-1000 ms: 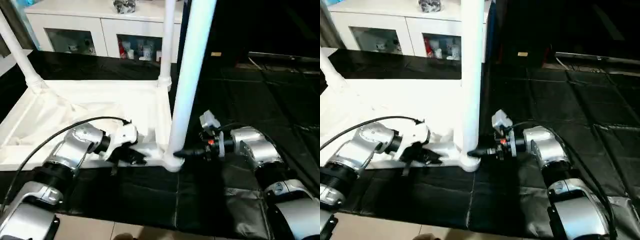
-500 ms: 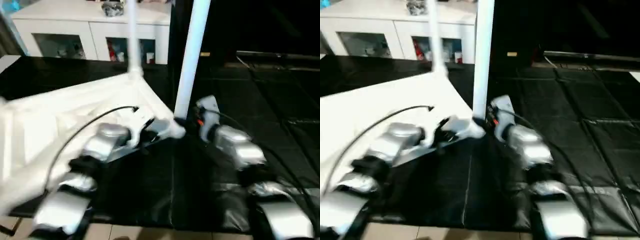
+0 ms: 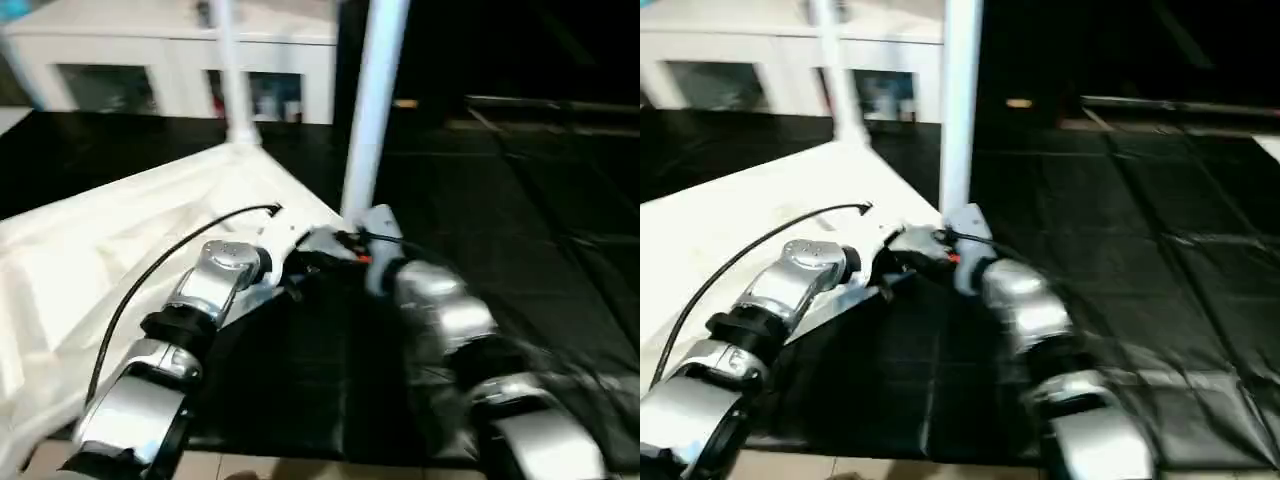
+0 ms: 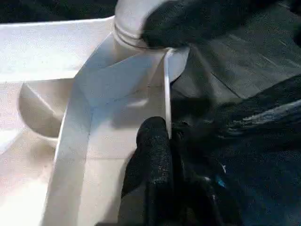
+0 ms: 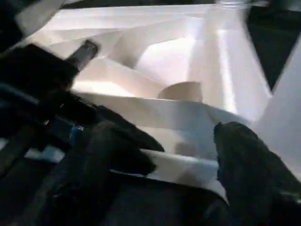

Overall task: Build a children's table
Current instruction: Rotate leg to tighten

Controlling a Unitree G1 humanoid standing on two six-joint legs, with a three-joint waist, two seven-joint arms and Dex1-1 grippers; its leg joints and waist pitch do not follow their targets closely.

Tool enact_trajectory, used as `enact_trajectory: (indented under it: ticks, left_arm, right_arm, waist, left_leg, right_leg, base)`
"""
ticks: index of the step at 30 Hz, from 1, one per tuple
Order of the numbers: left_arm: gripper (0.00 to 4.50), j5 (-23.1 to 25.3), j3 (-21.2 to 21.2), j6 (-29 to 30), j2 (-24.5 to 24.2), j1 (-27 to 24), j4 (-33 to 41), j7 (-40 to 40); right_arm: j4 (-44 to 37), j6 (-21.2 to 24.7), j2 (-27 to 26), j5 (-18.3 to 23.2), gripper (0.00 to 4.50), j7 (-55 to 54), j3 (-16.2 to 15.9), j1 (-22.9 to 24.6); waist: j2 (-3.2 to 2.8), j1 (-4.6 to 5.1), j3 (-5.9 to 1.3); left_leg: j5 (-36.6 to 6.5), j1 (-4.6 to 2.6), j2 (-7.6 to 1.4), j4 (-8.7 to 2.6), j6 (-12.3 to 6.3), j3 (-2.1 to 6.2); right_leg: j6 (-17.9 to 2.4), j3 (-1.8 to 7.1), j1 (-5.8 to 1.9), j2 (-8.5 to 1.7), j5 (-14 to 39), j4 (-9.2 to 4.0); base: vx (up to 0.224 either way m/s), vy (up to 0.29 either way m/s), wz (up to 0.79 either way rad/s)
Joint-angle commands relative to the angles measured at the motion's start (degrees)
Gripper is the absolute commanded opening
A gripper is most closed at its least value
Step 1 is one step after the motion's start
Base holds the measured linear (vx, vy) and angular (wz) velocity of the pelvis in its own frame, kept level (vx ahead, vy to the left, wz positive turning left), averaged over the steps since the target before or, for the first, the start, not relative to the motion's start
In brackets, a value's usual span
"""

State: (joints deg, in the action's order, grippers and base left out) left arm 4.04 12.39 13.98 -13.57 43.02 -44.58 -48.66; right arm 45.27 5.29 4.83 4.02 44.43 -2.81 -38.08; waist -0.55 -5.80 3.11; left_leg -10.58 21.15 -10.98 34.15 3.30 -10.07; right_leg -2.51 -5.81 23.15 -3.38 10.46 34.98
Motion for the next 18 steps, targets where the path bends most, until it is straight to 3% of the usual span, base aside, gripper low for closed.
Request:
enact_trajectory:
  ticks: [1,3,4,5,6,9,10,18]
  left_arm:
    - [0.0,-0.4,1.4,-3.1,-2.2,-1.2,2.8,-5.3]
    - [0.0,-0.4,1.5,-3.2,-2.7,-1.4,3.0,-6.0]
    - [0.0,-0.9,1.6,-3.7,-4.0,-2.4,4.1,-8.7]
    - [0.0,-1.0,1.6,-3.7,-4.3,-2.6,4.3,-9.2]
    - [0.0,-1.1,1.5,-3.7,-4.7,-2.8,4.5,-9.9]
    - [0.0,-1.0,1.9,-5.0,-6.1,-3.5,5.0,-11.8]
    - [0.0,-1.1,2.2,-5.6,-6.8,-3.8,5.1,-12.7]
    - [0.0,-2.1,2.9,-7.9,-11.6,-5.8,7.1,-20.0]
  right_arm:
    - [-2.2,-0.4,3.1,1.3,3.89,5.8,0.3,0.5]
    - [-2.6,-0.2,3.7,1.5,3.98,7.0,0.3,0.6]
    - [-3.7,0.0,5.8,2.1,4.07,10.9,-0.1,1.0]
    - [-3.9,-0.1,6.3,2.2,4.19,11.8,-0.2,1.1]
    - [-4.1,-0.3,7.1,2.3,4.31,13.0,-0.4,1.1]
    - [-4.8,-0.8,8.5,3.2,4.42,16.1,-0.4,1.4]
    - [-5.0,-0.9,9.2,3.8,4.46,17.7,-0.5,1.4]
    - [-7.7,-0.6,14.1,5.7,4.46,29.2,-1.7,2.1]
  waist:
    - [-0.58,-0.49,-4.19]
    - [-0.31,-0.59,-4.2]
    - [-0.82,-0.95,-4.2]
    - [-0.82,-0.95,-4.2]
    - [-0.5,-0.92,-4.21]
    - [-0.45,-1.16,-4.19]
    - [-0.14,-1.2,-4.2]
    - [-0.15,-1.47,-4.14]
  left_leg:
    - [-6.9,-0.6,-2.87,-3.52,-4.11,0.95]
    - [-7.5,-0.57,-3.02,-3.54,-4.0,0.88]
    - [-8.0,-0.55,-3.1,-3.57,-3.82,1.01]
    - [-8.0,-0.55,-3.1,-3.57,-3.82,1.01]
    - [-8.1,-0.57,-3.07,-3.57,-3.75,0.94]
    - [-8.3,-0.61,-3.03,-3.56,-3.57,0.96]
    - [-8.2,-0.56,-3.08,-3.59,-3.53,0.97]
    - [-7.6,-0.6,-3.07,-3.57,-3.82,0.97]
  right_leg:
    - [-12.1,3.72,-3.67,-5.98,6.4,-3.81]
    - [-12.0,3.75,-3.72,-5.95,6.4,-3.8]
    - [-12.0,3.66,-3.75,-5.97,6.6,-3.76]
    - [-12.0,3.66,-3.75,-5.97,6.6,-3.76]
    - [-12.0,3.66,-3.77,-5.86,6.3,-3.74]
    - [-12.0,3.65,-3.66,-5.97,7.5,-3.86]
    - [-11.8,3.63,-3.74,-5.94,7.8,-3.86]
    - [-11.2,3.58,-3.58,-5.83,8.9,-3.82]
  base:
    - [0.0,0.0,0.0]
    - [0.0,0.0,0.0]
    - [0.0,0.0,0.0]
    - [0.0,0.0,0.0]
    - [0.0,0.0,0.0]
    - [0.0,0.0,0.0]
    - [0.0,0.0,0.0]
    - [0.0,0.0,0.0]
